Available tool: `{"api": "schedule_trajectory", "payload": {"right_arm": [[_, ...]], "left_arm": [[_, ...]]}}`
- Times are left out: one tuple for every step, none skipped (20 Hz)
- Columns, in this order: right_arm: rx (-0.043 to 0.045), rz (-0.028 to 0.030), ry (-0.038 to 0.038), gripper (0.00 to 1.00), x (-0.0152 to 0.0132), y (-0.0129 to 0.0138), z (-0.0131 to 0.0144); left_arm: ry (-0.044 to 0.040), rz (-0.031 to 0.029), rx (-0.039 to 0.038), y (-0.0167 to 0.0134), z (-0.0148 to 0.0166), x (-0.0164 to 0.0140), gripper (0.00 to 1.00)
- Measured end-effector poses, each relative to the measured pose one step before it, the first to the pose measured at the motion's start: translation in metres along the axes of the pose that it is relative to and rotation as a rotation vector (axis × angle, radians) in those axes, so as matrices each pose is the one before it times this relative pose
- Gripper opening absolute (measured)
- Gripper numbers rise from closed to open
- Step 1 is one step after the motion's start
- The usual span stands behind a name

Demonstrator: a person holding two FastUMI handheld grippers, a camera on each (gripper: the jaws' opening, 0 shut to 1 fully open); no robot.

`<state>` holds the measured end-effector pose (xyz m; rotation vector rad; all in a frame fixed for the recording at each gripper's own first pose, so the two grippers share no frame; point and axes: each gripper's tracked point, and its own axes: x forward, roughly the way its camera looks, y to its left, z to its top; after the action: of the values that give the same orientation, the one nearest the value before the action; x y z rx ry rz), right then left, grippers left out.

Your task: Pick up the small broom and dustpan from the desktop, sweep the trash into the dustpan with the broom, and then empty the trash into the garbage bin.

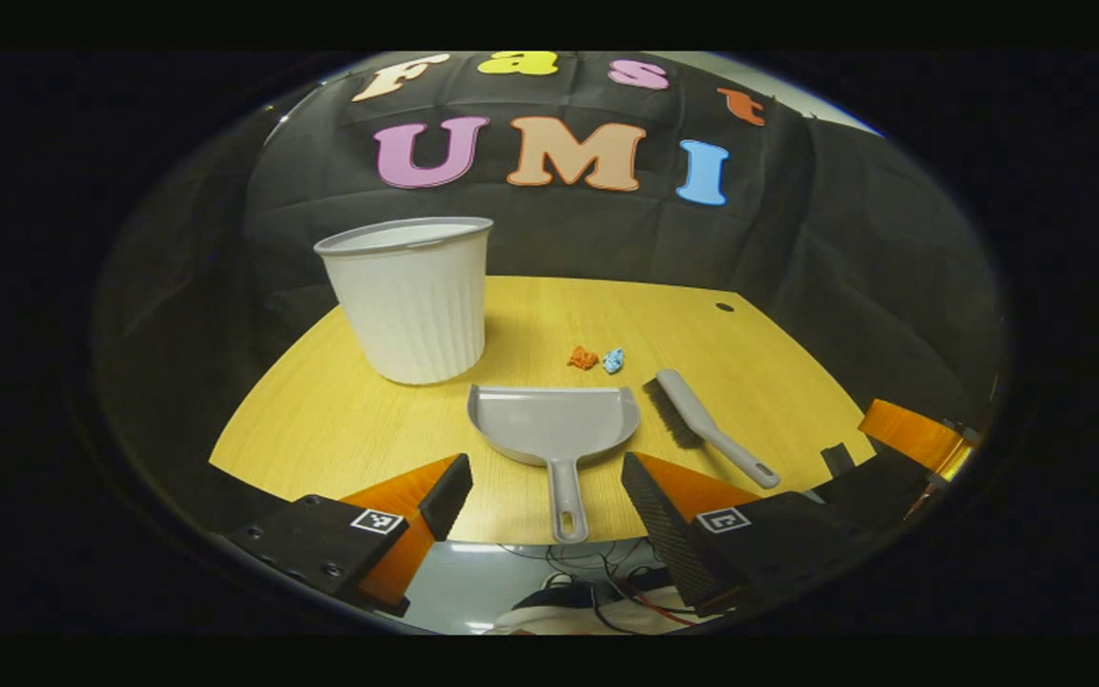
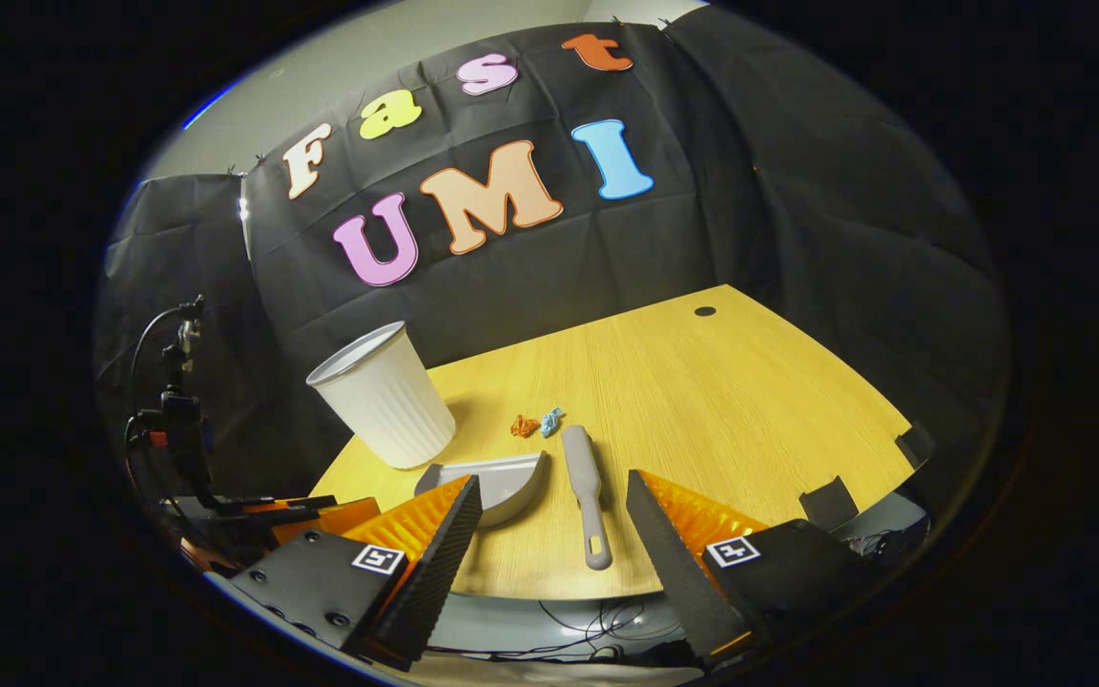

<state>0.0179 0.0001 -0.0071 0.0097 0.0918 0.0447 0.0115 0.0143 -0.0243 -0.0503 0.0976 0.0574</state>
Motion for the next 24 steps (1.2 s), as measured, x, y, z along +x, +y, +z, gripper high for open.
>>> {"api": "schedule_trajectory", "payload": {"right_arm": [[0.00552, 0.00304, 0.00191, 0.99, 0.00068, 0.00099, -0.00084], [0.00699, 0.00227, 0.00221, 0.98, 0.00179, 0.0005, -0.0007], [0.00771, 0.00384, 0.00162, 0.98, 0.00072, 0.00002, -0.00008], [0.00642, 0.00438, 0.00007, 0.98, 0.00164, 0.00106, 0.00087], [0.00499, 0.00308, 0.00029, 0.98, 0.00039, 0.00083, -0.00076], [0.00332, 0.00287, 0.00187, 0.98, 0.00171, 0.00009, 0.00092], [0.00226, 0.00118, 0.00236, 0.98, 0.00215, 0.00057, -0.00048], [0.00258, -0.00049, 0.00378, 0.98, 0.0029, -0.00023, 0.00042], [0.00192, 0.00136, 0.00346, 0.98, -0.00011, -0.00093, -0.00123], [0.00028, 0.00213, 0.00344, 0.98, 0.00114, 0.00092, -0.00044], [-0.00135, 0.00355, 0.00352, 0.98, 0.00193, 0.00226, -0.00029], [-0.00239, 0.00854, 0.00255, 0.98, 0.00123, 0.00226, -0.00018], [-0.00226, 0.00275, 0.00378, 0.98, 0.00162, 0.00164, -0.00109], [-0.005, -0.00087, 0.00483, 0.98, 0.00163, 0.0006, -0.00052], [-0.00335, -0.00053, 0.0027, 0.98, 0.00195, 0.00003, 0.00065], [-0.00131, -0.00141, 0.00015, 0.98, 0.00087, -0.00011, 0.0011], [0.00012, -0.0037, 0.00096, 0.98, -0.00068, -0.00074, 0.00031], [0.00187, -0.00536, 0.00159, 0.99, 0.00017, -0.0017, 0.00004], [0.0031, -0.00433, 0.00199, 0.98, 0.00156, -0.002, -0.00236], [0.00503, -0.00367, 0.00329, 0.98, 0.0011, -0.00006, -0.00007], [0.00496, -0.00288, 0.00208, 0.98, 0.0012, 0.00021, -0.00058], [0.00423, -0.00264, 0.00041, 0.98, 0.00029, -0.00072, 0.00002], [0.00324, -0.00302, 0.001, 0.98, 0.001, -0.00176, 0.00012], [0.00115, -0.00434, 0.00176, 0.98, 0.00138, -0.00093, -0.0001]], "left_arm": [[0.00331, 0.00438, -0.00832, 0.00092, -0.00036, 0.00041, 0.95], [0.00317, 0.00461, -0.00734, 0.00202, -0.00028, 0.00015, 0.95], [-0.0003, 0.00488, -0.00651, 0.00166, 0.00128, -0.00034, 0.95], [-0.00055, 0.00432, -0.00459, 0.00038, 0.00054, -0.00063, 0.95], [-0.00081, 0.00266, -0.00129, -0.00009, 0.0005, -0.00038, 0.95], [-0.00017, 0.00306, 0.00038, 0.00034, -0.00056, 0.00006, 0.95], [0.00303, 0.00202, 0.00008, 0.0003, -0.00091, 0.00044, 0.95], [0.00567, -0.00001, -0.00146, 0.00014, -0.00238, 0.00031, 0.95], [0.00738, -0.00031, -0.00204, 0.00002, -0.00167, 0.00022, 0.95], [0.008, -0.00016, -0.00224, 0.00011, -0.00263, 0.00075, 0.95], [0.00438, -0.00142, -0.00122, 0.00009, -0.0005, -0.00002, 0.95], [0.00174, 0.00075, -0.001, 0.00088, 0.00016, 0.00045, 0.96], [0.00302, 0.00085, -0.00006, 0.00098, 0.00031, 0.0013, 0.95], [0.00305, 0.00075, -0.00128, 0.00123, -0.00131, 0.00048, 0.96], [0.00199, -0.00121, -0.0035, 0.00064, 0.00068, 0.00097, 0.95], [0.00388, -0.00239, -0.00265, -0.00022, -0.00077, 0.0013, 0.95], [0.00326, -0.00094, -0.00071, 0.00082, 0.00071, 0.00076, 0.95], [0.00428, 0.00025, 0.00184, 0.00045, -0.00091, 0.00214, 0.95], [0.00484, 0.00078, 0.00327, 0.00089, -0.00001, 0.00133, 0.95], [0.00407, 0.00066, 0.00234, 0.0006, 0.00034, 0.00126, 0.95], [0.00381, -0.0002, 0.00178, -0.00005, -0.00083, -0.00046, 0.95], [0.00073, -0.00007, 0.00089, 0.00036, 0.00018, 0.00061, 0.95], [-0.00006, -0.00067, 0.00091, -0.00007, 0.00076, 0.00014, 0.95], [0.00149, -0.00275, 0.00333, -0.00047, -0.00034, 0.00158, 0.95]]}}
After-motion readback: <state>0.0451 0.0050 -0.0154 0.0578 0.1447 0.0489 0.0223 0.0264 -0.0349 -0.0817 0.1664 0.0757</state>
